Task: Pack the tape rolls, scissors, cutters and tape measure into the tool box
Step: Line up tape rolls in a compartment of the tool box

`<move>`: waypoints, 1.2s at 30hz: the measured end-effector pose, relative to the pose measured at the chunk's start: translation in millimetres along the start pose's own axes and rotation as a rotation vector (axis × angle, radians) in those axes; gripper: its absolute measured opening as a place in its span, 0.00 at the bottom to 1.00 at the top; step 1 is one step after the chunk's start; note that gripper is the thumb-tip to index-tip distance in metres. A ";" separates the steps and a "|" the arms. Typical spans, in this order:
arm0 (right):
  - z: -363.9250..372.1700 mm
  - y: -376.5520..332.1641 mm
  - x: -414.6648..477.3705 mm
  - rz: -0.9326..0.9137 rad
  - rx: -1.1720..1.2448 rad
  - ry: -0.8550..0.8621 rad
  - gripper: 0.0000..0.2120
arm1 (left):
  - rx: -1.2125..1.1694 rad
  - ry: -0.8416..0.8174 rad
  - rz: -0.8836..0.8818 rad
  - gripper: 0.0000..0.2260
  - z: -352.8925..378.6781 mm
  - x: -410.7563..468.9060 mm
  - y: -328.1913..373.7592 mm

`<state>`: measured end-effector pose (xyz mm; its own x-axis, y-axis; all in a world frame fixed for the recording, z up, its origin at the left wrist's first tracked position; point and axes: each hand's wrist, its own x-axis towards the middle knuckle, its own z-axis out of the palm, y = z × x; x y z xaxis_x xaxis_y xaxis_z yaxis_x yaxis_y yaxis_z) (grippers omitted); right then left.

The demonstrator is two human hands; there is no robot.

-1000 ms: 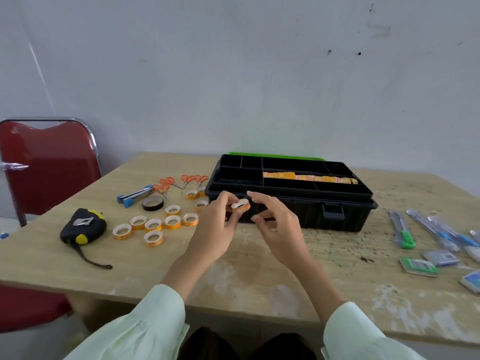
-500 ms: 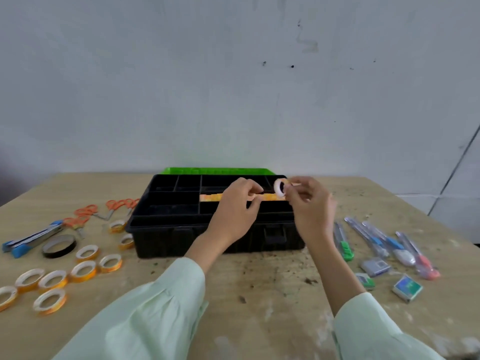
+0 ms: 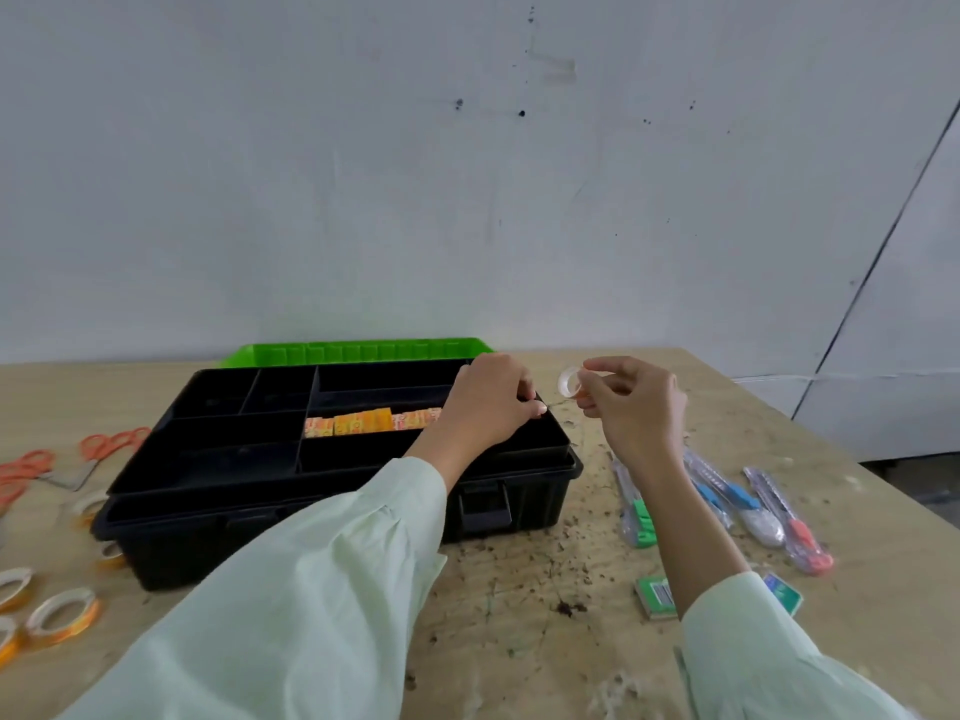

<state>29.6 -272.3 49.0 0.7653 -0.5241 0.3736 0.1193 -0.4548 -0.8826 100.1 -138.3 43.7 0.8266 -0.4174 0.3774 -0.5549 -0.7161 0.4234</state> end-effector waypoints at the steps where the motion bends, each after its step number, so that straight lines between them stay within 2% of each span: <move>1: 0.1 -0.3 0.4 0.005 -0.002 -0.007 0.06 | -0.004 -0.005 0.005 0.10 -1.1 1.3 -0.3; 5: 1.9 -2.4 2.4 0.013 -0.025 -0.032 0.04 | 0.000 -0.057 0.021 0.10 -4.3 8.2 0.4; 11: 9.8 -7.4 7.4 0.011 -0.105 -0.159 0.03 | -0.022 -0.142 0.052 0.06 -8.4 15.9 -5.7; 22: 16.7 -17.0 13.1 -0.118 -0.319 -0.266 0.01 | -0.089 -0.154 0.057 0.05 -16.4 11.1 -9.3; 26: 22.2 -18.3 11.7 -0.118 -0.340 -0.290 0.04 | -0.080 -0.153 0.073 0.07 -17.7 9.1 -10.9; 31: 25.8 -18.6 15.2 -0.130 -0.403 -0.319 0.02 | -0.079 -0.108 0.027 0.10 -13.1 7.0 -11.0; 36: 26.4 -19.0 16.0 -0.133 -0.462 -0.407 0.02 | -0.119 -0.060 -0.004 0.12 -11.5 -1.3 -12.2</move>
<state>56.3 -253.1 64.2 0.9531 -0.1667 0.2526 0.0142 -0.8091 -0.5875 104.7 -122.5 47.6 0.8311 -0.4499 0.3268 -0.5556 -0.6481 0.5208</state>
